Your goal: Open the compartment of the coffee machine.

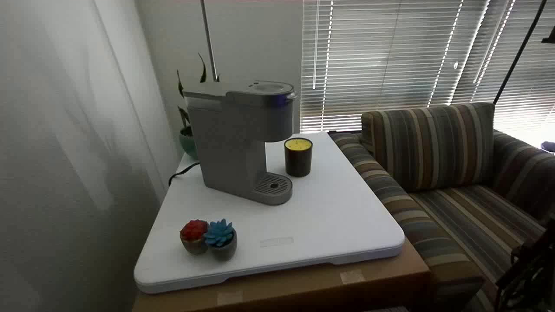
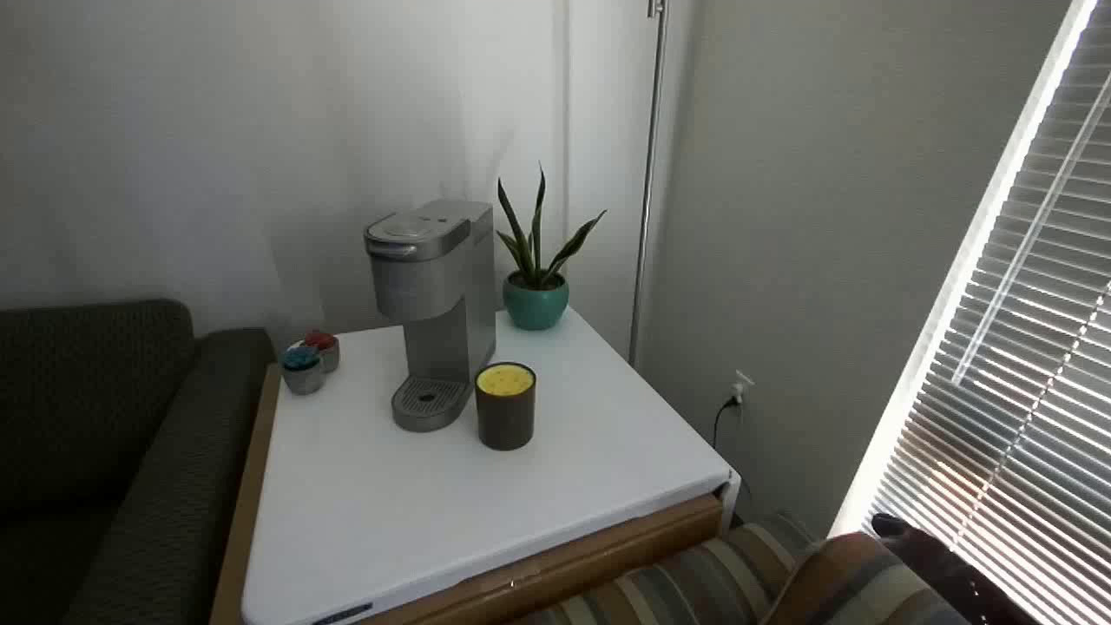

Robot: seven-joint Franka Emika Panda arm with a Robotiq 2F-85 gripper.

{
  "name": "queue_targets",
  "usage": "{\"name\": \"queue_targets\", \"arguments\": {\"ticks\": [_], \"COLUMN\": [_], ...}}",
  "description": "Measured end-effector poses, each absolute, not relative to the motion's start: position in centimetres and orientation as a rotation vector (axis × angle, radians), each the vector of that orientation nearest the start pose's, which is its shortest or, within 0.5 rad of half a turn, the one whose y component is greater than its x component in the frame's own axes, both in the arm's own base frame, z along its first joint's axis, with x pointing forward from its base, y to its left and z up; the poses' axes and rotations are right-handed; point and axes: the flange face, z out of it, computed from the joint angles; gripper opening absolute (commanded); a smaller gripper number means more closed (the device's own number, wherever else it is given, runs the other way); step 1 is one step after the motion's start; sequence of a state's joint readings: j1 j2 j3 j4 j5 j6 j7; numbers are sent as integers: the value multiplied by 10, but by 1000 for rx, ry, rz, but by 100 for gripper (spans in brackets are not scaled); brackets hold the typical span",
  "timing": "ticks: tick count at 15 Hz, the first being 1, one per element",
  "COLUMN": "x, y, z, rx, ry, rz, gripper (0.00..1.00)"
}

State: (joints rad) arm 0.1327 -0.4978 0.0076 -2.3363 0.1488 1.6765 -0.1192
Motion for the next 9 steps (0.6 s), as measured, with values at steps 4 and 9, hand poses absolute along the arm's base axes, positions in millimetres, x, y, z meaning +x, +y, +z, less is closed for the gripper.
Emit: {"name": "queue_targets", "arguments": {"ticks": [4,9], "x": [381,414], "y": [67,48], "z": [507,463], "rx": [-2974,-2991], "ry": [-335,-225], "rz": [227,94], "gripper": [100,100]}}
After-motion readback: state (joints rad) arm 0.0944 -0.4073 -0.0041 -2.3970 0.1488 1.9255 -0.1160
